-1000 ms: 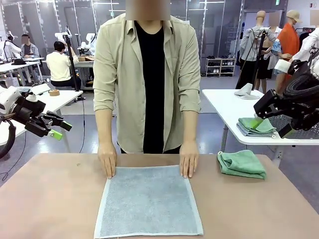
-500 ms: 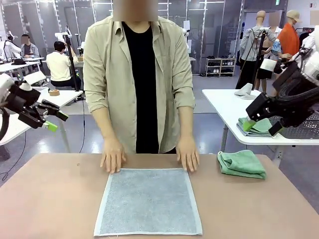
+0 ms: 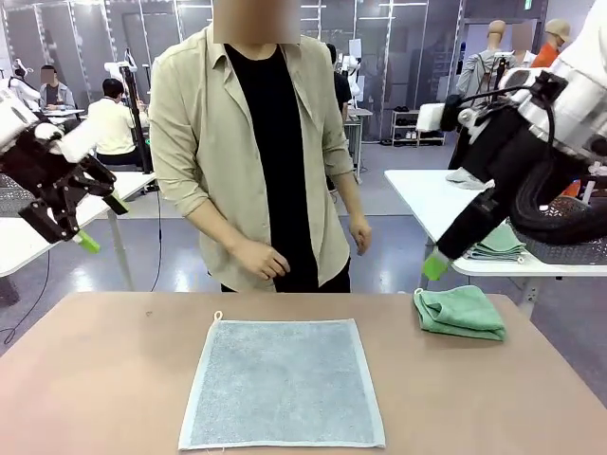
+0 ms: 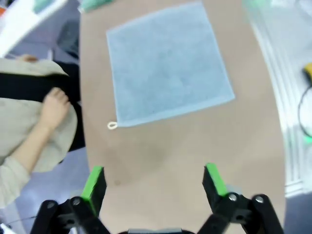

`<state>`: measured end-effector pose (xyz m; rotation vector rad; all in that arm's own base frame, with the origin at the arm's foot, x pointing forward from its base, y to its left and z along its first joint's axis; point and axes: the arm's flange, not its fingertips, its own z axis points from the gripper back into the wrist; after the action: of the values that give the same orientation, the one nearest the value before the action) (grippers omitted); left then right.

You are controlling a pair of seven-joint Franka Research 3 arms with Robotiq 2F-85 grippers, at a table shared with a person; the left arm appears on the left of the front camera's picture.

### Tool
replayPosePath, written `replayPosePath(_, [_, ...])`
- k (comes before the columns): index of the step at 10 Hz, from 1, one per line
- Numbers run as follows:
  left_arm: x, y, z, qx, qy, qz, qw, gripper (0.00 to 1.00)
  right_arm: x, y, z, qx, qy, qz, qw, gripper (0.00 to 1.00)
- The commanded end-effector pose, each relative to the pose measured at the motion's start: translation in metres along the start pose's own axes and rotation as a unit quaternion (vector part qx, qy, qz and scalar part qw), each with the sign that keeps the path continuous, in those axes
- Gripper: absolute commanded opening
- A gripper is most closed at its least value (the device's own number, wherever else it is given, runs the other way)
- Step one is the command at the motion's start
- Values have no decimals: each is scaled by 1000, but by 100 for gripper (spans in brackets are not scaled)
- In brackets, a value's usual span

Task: Fold the towels and place them in the basket.
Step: When a person lays out a Towel with hook on the table, fold it in half twice.

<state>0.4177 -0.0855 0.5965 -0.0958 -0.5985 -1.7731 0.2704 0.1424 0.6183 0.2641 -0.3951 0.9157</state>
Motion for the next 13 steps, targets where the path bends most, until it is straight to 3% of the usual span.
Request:
replayPosePath(1, [22,-41,-20,16,88,0,996,100,-7,19,-4,0,42,92,995,90])
replayPosePath(4, [37,-80,-44,32,157,-25,987,100,-17,58,-35,-24,92,193,977,90])
replayPosePath(6, [35,-92,-63,13,194,-30,980,100,-19,63,-62,-37,133,217,966,90])
replayPosePath(9, [33,-88,-66,-7,181,-30,983,100,-12,58,-75,-32,150,199,968,90])
replayPosePath(13, [34,-96,-68,-3,197,-36,980,100,-20,68,-69,-27,149,210,966,90])
